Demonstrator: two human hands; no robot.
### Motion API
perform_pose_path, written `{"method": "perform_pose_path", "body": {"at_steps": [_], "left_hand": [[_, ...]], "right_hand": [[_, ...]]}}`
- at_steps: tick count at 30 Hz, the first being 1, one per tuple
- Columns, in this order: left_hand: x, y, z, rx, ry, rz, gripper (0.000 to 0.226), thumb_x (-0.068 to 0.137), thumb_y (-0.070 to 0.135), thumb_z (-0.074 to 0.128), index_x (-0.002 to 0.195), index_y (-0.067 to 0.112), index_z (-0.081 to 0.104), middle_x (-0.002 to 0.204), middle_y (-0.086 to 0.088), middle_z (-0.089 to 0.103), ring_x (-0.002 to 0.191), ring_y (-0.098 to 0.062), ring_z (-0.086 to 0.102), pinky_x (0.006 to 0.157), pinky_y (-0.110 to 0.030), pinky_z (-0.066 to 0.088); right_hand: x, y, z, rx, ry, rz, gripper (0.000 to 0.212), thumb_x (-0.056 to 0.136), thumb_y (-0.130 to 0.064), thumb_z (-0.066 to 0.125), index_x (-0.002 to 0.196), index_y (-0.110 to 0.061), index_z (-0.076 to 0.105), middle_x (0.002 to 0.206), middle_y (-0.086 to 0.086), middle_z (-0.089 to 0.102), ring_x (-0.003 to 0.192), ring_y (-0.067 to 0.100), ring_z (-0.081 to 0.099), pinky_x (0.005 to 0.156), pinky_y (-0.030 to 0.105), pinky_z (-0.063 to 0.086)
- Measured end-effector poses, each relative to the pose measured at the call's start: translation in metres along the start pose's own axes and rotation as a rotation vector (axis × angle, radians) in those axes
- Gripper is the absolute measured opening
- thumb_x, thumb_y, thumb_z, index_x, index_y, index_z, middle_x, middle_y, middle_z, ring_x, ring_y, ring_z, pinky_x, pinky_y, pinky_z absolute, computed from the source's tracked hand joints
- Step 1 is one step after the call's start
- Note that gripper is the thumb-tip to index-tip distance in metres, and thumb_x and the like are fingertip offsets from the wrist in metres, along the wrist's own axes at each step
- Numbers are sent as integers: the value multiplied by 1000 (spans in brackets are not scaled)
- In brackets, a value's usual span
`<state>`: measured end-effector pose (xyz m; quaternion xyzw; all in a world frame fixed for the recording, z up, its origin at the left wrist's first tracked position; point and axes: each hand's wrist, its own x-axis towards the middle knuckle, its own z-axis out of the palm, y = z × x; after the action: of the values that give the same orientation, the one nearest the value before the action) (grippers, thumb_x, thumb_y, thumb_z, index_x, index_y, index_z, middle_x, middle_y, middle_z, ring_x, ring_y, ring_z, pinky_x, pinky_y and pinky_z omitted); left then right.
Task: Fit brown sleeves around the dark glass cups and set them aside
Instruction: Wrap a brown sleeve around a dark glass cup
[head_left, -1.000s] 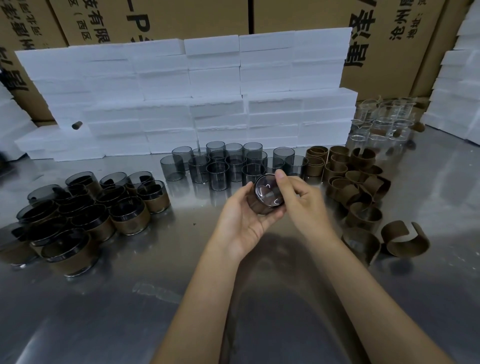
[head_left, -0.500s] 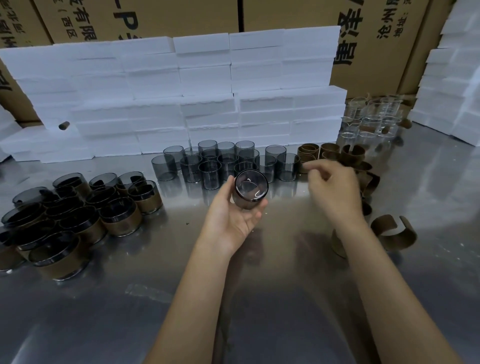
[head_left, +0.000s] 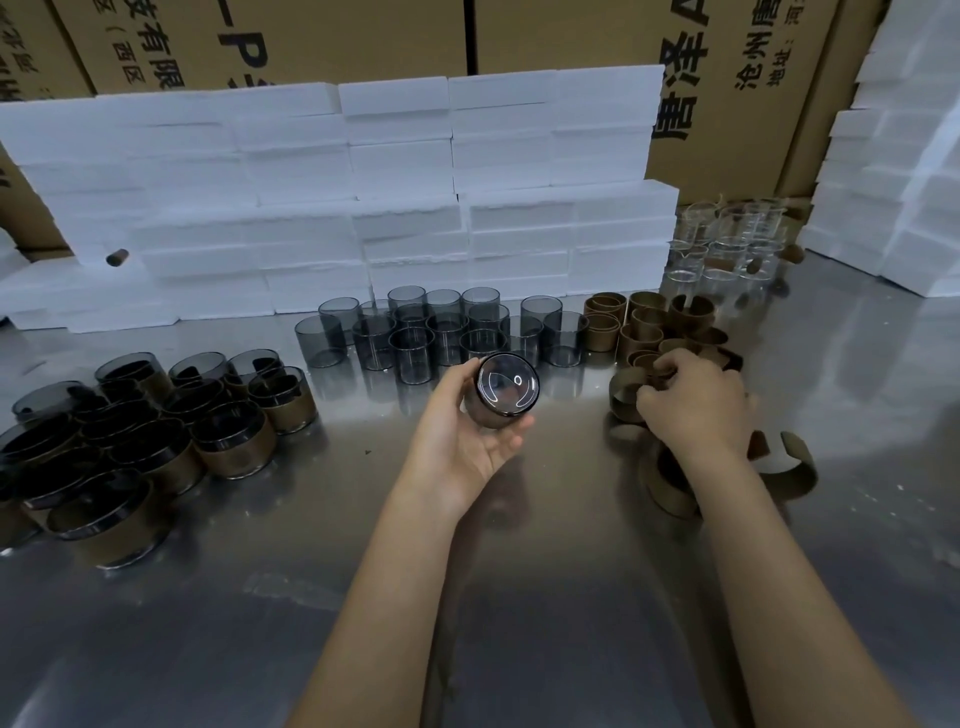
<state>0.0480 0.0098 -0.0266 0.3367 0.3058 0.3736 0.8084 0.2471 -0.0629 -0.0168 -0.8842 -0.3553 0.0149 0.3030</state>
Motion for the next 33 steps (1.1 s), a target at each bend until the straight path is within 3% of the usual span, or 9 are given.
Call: {"method": "perform_pose_path", "body": {"at_steps": [6, 8, 12, 16, 19, 22, 26, 30, 33], "left_hand": [[2, 0, -4, 0, 28, 14, 25, 96, 38, 63, 109, 16, 66, 89, -12, 75, 67, -27, 70, 49, -23, 54], [3, 0, -5, 20, 59, 45, 25, 95, 36, 65, 112, 17, 66, 90, -12, 76, 66, -27, 72, 49, -23, 53], [7, -2, -4, 87, 96, 85, 48, 97, 39, 63, 139, 19, 58, 99, -9, 72, 62, -23, 71, 53, -22, 51], [8, -3, -4, 157, -21, 115, 41, 96, 46, 63, 124, 17, 64, 95, -9, 68, 67, -20, 69, 60, -28, 53], [6, -4, -2, 225, -114, 155, 65, 84, 58, 75, 129, 13, 61, 98, -10, 70, 78, -21, 71, 73, -41, 61], [4, -9, 2, 275, -132, 158, 84, 65, 50, 91, 132, 13, 59, 101, -10, 72, 89, -23, 74, 86, -53, 61], [4, -9, 4, 186, -93, 147, 84, 61, 36, 93, 133, 9, 60, 118, -15, 71, 98, -21, 75, 78, -42, 61], [3, -5, 2, 86, -73, 172, 77, 67, 33, 92, 133, 9, 60, 131, -23, 65, 104, -27, 73, 77, -38, 61], [2, -4, 4, 48, -98, 155, 70, 75, 27, 85, 136, 4, 58, 128, -25, 66, 103, -28, 72, 76, -37, 61]], "right_hand": [[-2, -1, 6, -10, 98, -202, 31, 96, -21, 58, 123, -25, 72, 117, 7, 70, 118, 32, 51, 100, 46, 36], [-4, -10, 6, 139, 83, -333, 28, 95, -17, 59, 118, -23, 75, 113, 6, 69, 113, 31, 55, 96, 43, 43], [-25, -41, 10, 469, 15, -575, 31, 93, -4, 59, 110, -21, 78, 104, 1, 66, 105, 24, 60, 90, 37, 48], [-46, -55, 22, 344, 30, -757, 29, 96, -4, 56, 114, -17, 75, 99, 2, 56, 98, 20, 55, 80, 35, 49], [-47, -55, 23, 296, 64, -760, 29, 98, -5, 55, 119, -13, 73, 98, 2, 52, 96, 17, 51, 76, 28, 45], [-46, -55, 21, 310, 51, -759, 38, 93, 3, 57, 126, -11, 70, 102, 3, 57, 104, 19, 51, 83, 20, 39], [-49, -58, 25, 450, 58, -666, 36, 90, 1, 63, 123, -11, 71, 110, 2, 65, 107, 19, 59, 87, 28, 47], [-48, -59, 28, 618, 74, -572, 13, 93, -12, 70, 104, -14, 77, 99, -3, 68, 91, 9, 62, 76, 15, 42], [-47, -59, 29, 745, 28, -493, 6, 91, -15, 75, 95, -19, 78, 98, -4, 68, 93, 9, 63, 79, 17, 45]]}}
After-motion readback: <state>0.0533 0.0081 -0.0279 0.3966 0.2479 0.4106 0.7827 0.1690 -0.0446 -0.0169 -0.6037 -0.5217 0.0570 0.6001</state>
